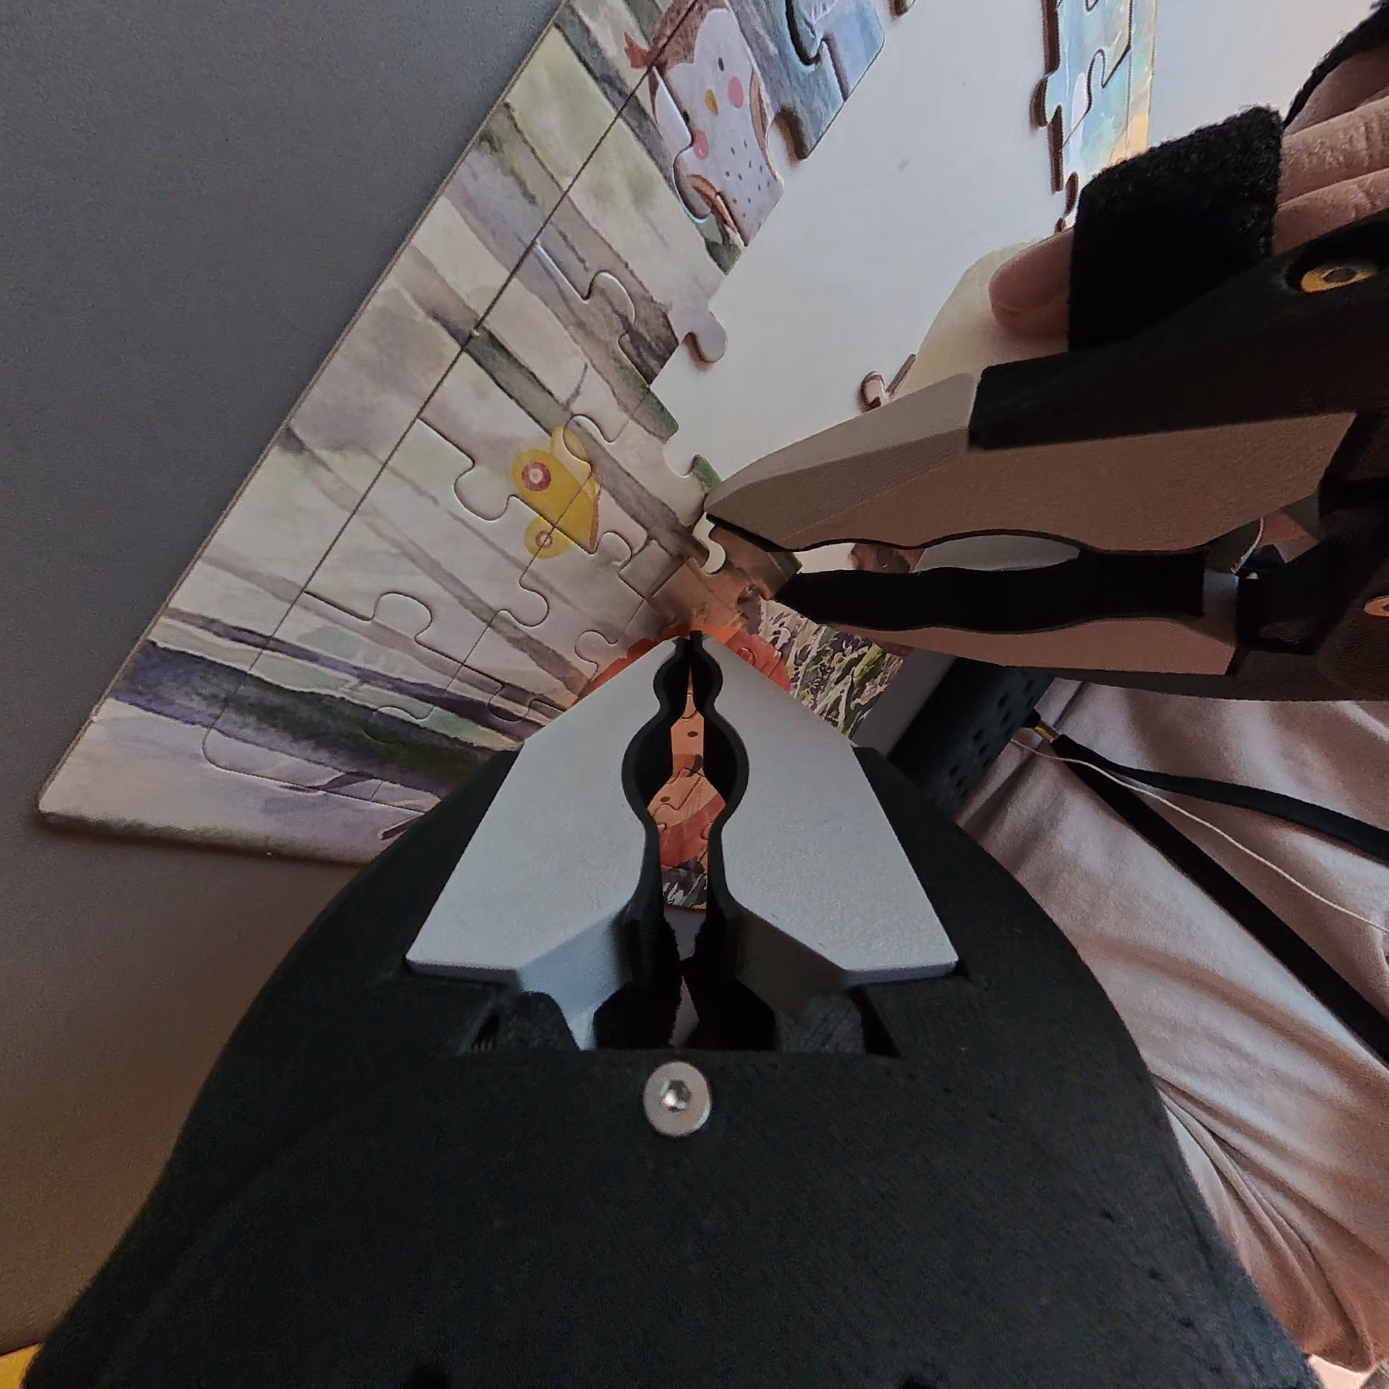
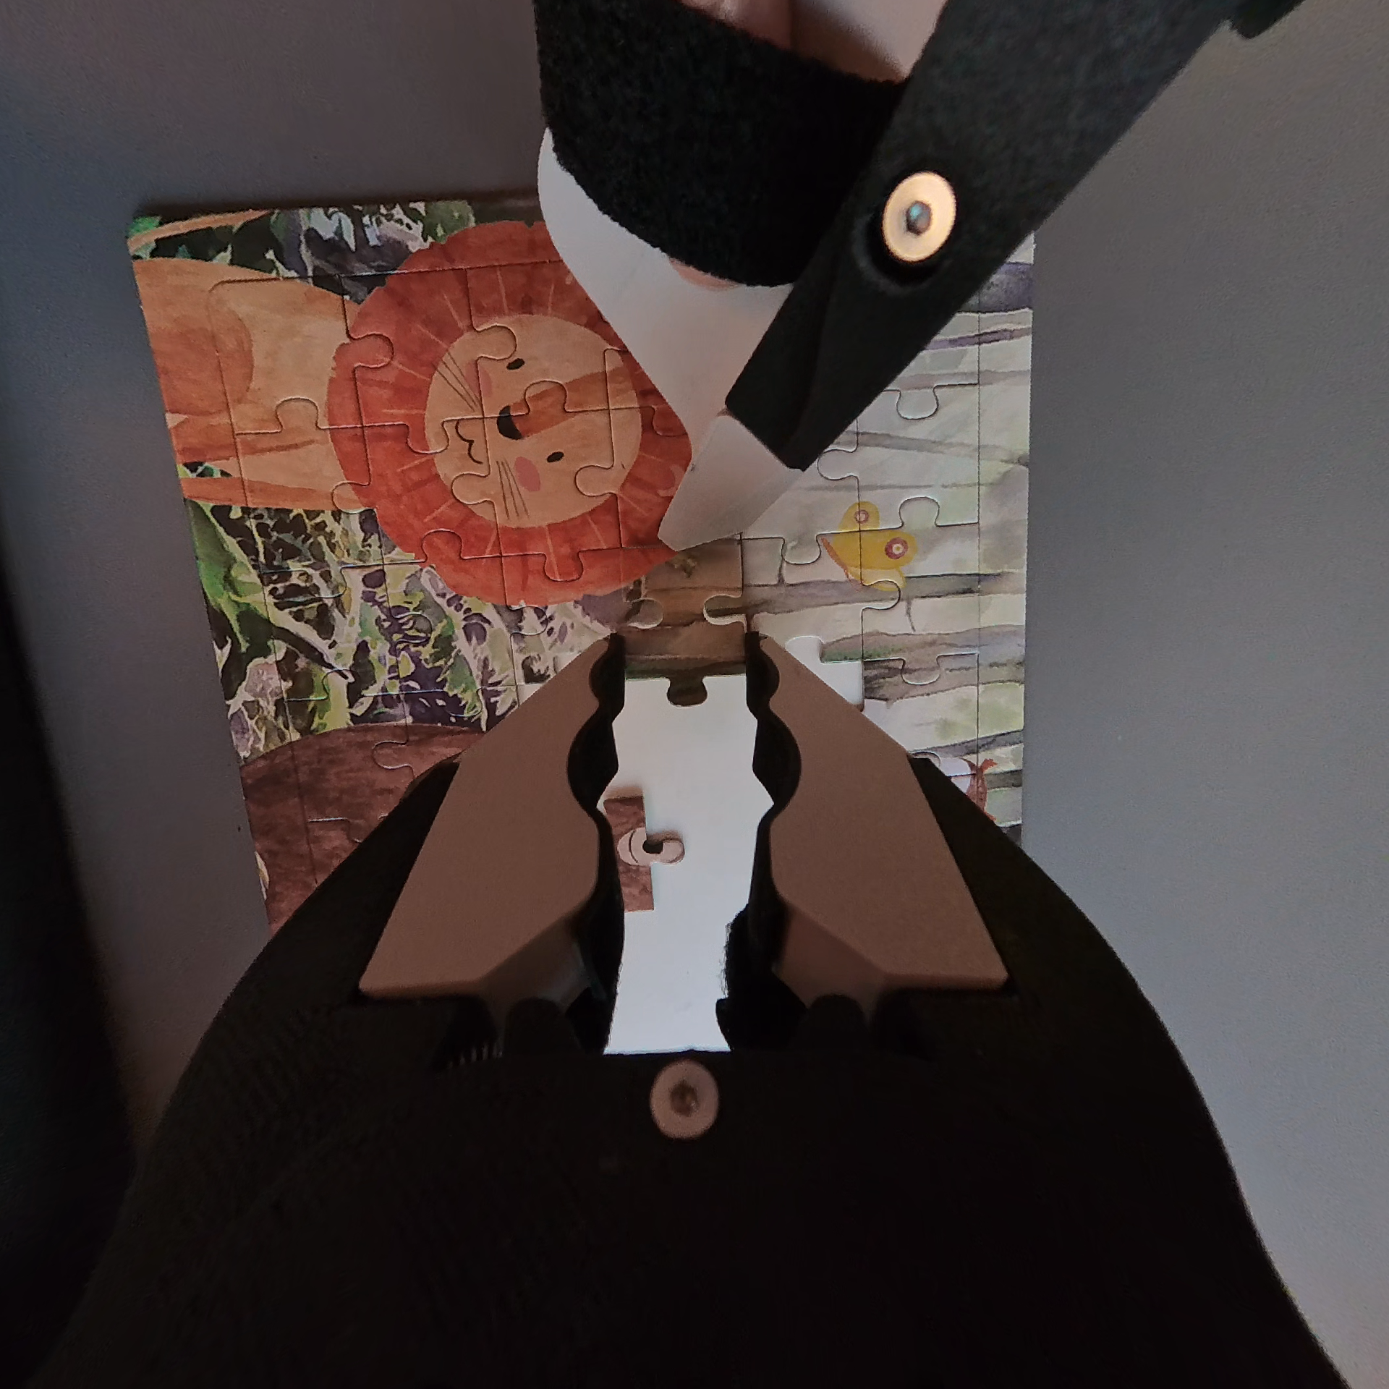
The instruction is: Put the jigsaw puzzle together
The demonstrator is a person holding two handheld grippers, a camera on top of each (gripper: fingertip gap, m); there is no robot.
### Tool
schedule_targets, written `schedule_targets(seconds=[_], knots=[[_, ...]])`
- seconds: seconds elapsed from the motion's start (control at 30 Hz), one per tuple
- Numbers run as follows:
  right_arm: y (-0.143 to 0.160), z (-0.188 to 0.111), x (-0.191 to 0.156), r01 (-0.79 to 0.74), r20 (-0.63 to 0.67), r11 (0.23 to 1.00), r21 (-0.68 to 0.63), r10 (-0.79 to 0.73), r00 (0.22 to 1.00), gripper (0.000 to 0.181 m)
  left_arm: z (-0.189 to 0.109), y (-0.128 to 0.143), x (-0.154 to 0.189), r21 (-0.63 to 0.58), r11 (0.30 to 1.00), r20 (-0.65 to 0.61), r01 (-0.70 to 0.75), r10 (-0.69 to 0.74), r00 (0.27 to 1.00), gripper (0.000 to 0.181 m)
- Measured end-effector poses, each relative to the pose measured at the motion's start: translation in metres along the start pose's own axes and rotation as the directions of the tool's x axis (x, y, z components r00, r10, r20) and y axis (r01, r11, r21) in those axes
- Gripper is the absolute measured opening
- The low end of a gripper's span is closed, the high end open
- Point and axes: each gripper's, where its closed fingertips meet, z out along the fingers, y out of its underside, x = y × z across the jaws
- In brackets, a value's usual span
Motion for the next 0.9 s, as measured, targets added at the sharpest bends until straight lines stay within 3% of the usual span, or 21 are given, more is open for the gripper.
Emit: schedule_targets(seconds=[0.43,0.53,0.67,0.9], knots=[[0.0,-0.012,0.0,0.003,0.012,0.999,0.041,-0.003,1.0,0.038,0.0,0.0,-0.002,-0.003,1.0,-0.001,0.009,-0.009,1.0,0.0],[-0.001,-0.022,0.009,-0.037,-0.007,0.994,0.102,0.038,0.999,0.023,0.0,0.0,-0.002,-0.003,1.0,-0.005,0.015,-0.015,1.0,0.0],[-0.011,-0.02,-0.001,-0.072,0.076,0.971,0.229,0.056,0.996,0.0,0.0,0.001,-0.002,-0.003,1.0,-0.005,0.016,-0.016,1.0,0.0],[-0.003,-0.005,-0.005,-0.051,0.054,0.982,0.182,0.042,0.998,0.0,0.0,0.001,-0.002,-0.003,1.0,-0.003,0.017,-0.017,1.0,0.0]])
